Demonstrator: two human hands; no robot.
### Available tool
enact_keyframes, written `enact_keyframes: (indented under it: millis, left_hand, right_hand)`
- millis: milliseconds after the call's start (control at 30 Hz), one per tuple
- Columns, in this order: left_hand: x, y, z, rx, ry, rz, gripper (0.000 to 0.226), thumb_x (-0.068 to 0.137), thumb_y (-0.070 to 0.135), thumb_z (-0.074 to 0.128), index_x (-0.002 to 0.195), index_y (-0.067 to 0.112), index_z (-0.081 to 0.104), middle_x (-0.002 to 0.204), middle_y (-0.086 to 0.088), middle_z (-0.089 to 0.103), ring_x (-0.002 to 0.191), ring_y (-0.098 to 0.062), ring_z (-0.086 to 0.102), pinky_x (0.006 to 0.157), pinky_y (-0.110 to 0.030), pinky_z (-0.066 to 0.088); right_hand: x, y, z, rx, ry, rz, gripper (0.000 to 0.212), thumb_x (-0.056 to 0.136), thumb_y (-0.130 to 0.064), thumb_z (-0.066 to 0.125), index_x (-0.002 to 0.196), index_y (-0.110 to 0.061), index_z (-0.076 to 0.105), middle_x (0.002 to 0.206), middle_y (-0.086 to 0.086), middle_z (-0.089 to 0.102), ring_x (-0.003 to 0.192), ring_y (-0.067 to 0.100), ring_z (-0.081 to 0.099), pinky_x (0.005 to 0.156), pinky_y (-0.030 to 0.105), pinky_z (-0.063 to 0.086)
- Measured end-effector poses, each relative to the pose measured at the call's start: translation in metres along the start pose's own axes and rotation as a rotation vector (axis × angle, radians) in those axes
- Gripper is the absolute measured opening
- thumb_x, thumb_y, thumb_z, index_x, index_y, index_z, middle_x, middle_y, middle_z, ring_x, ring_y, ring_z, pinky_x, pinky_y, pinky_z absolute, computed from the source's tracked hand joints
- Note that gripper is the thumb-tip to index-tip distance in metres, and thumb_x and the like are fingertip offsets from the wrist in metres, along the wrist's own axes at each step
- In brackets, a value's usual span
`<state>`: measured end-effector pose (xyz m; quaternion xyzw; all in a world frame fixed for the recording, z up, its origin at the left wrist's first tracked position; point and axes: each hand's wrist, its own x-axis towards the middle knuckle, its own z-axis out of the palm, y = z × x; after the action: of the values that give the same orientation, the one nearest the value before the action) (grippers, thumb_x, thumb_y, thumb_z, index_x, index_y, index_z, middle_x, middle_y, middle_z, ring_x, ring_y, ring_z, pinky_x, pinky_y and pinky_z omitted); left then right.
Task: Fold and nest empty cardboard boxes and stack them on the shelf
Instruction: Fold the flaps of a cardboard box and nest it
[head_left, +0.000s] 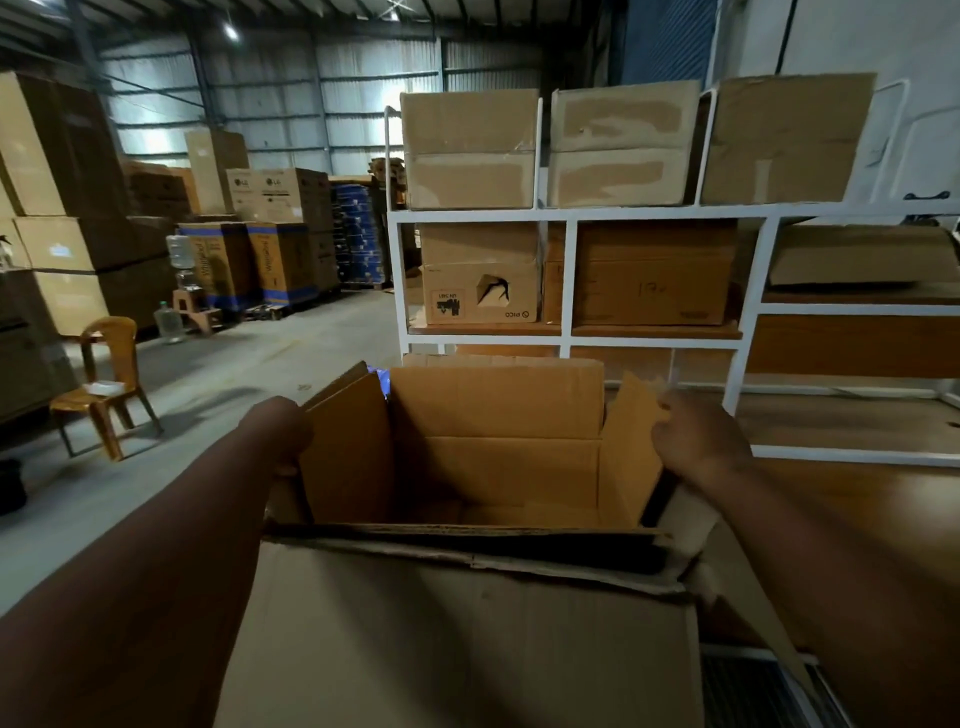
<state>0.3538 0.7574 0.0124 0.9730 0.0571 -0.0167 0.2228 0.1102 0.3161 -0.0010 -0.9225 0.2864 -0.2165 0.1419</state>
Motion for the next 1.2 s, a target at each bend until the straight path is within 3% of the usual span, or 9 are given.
enact_keyframes:
  millis: [100, 167, 267, 367, 567, 733, 833, 1000, 1200]
  left_hand:
    - [-0.001, -0.004, 0.013, 0.049, -0.072, -0.026, 0.016, 0.101, -0.001, 0.052, 0.110, -0.007, 0.064, 0.099, -0.029, 0.070, 0.077, -0.042, 0.077, 0.055, -0.045, 0.065]
    - [-0.001, -0.009, 0.019, 0.036, -0.126, -0.034, 0.021, 0.100, 0.000, 0.055, 0.118, -0.009, 0.062, 0.105, -0.032, 0.072, 0.085, -0.045, 0.078, 0.065, -0.048, 0.067]
    - [-0.010, -0.012, 0.025, 0.067, -0.146, -0.024, 0.024, 0.104, 0.002, 0.055, 0.125, -0.010, 0.059, 0.117, -0.033, 0.071, 0.103, -0.048, 0.076, 0.089, -0.055, 0.065]
    - [-0.026, -0.008, 0.026, 0.115, -0.074, 0.035, 0.012, 0.106, 0.005, 0.054, 0.113, -0.004, 0.057, 0.119, -0.030, 0.067, 0.108, -0.047, 0.073, 0.093, -0.055, 0.063]
    - [-0.050, -0.006, 0.034, 0.323, 0.043, 0.087, 0.036, 0.091, 0.015, 0.073, 0.126, 0.009, 0.066, 0.103, -0.012, 0.063, 0.100, -0.031, 0.068, 0.088, -0.045, 0.064]
    - [-0.091, 0.047, 0.028, 0.529, 0.164, 0.204, 0.079, 0.079, 0.035, 0.085, 0.150, 0.023, 0.051, 0.148, -0.014, 0.051, 0.137, -0.039, 0.048, 0.104, -0.063, 0.048]
    - [-0.122, 0.098, 0.034, 0.555, 0.103, 0.426, 0.058, 0.088, 0.047, 0.077, 0.139, 0.029, 0.057, 0.147, -0.012, 0.052, 0.137, -0.038, 0.050, 0.110, -0.064, 0.046]
    - [-0.191, 0.172, 0.068, 0.469, 0.070, 0.864, 0.031, 0.093, 0.056, 0.070, 0.105, 0.028, 0.063, 0.102, 0.002, 0.061, 0.091, -0.018, 0.060, 0.087, -0.043, 0.060]
    - [-0.285, 0.256, 0.111, 0.285, -0.039, 1.206, 0.020, 0.093, 0.042, 0.072, 0.104, 0.026, 0.069, 0.097, 0.006, 0.064, 0.096, -0.017, 0.066, 0.084, -0.040, 0.062]
  right_hand:
    - [-0.008, -0.003, 0.008, -0.150, -0.182, -0.022, 0.014, 0.100, -0.017, 0.054, 0.111, -0.022, 0.062, 0.104, 0.005, 0.067, 0.082, 0.019, 0.059, 0.063, 0.031, 0.048]
    - [-0.011, -0.008, 0.013, -0.243, -0.231, -0.030, 0.018, 0.100, -0.013, 0.054, 0.115, -0.019, 0.061, 0.101, 0.004, 0.067, 0.081, 0.018, 0.060, 0.072, 0.036, 0.058]
    - [-0.017, -0.018, 0.016, -0.356, -0.321, 0.028, 0.062, 0.101, -0.011, 0.053, 0.160, -0.015, 0.034, 0.124, 0.010, 0.067, 0.100, 0.025, 0.068, 0.084, 0.043, 0.062]
    - [-0.024, -0.018, 0.017, -0.415, -0.376, 0.118, 0.093, 0.101, -0.018, 0.059, 0.172, -0.018, -0.002, 0.148, 0.014, 0.058, 0.119, 0.032, 0.067, 0.091, 0.047, 0.062]
    - [-0.058, -0.032, 0.009, -0.536, -0.114, -0.007, 0.035, 0.096, -0.017, 0.069, 0.130, -0.019, 0.059, 0.128, 0.009, 0.064, 0.106, 0.028, 0.065, 0.087, 0.044, 0.061]
    - [-0.065, -0.057, -0.005, -0.648, -0.096, -0.151, 0.052, 0.097, -0.024, 0.067, 0.146, -0.021, 0.052, 0.149, 0.016, 0.047, 0.134, 0.038, 0.046, 0.109, 0.057, 0.045]
    - [-0.067, -0.064, -0.017, -0.596, -0.158, -0.162, 0.064, 0.098, -0.031, 0.068, 0.156, -0.023, 0.044, 0.160, 0.017, 0.038, 0.143, 0.040, 0.039, 0.113, 0.062, 0.041]
    - [-0.075, -0.054, -0.035, -0.475, -0.190, -0.126, 0.064, 0.100, -0.050, 0.065, 0.156, -0.026, 0.045, 0.166, 0.013, 0.037, 0.148, 0.040, 0.039, 0.115, 0.060, 0.042]
    - [-0.086, -0.004, -0.084, -0.456, -0.115, 0.003, 0.063, 0.091, -0.044, 0.073, 0.149, -0.030, 0.052, 0.146, 0.008, 0.059, 0.133, 0.035, 0.054, 0.107, 0.055, 0.046]
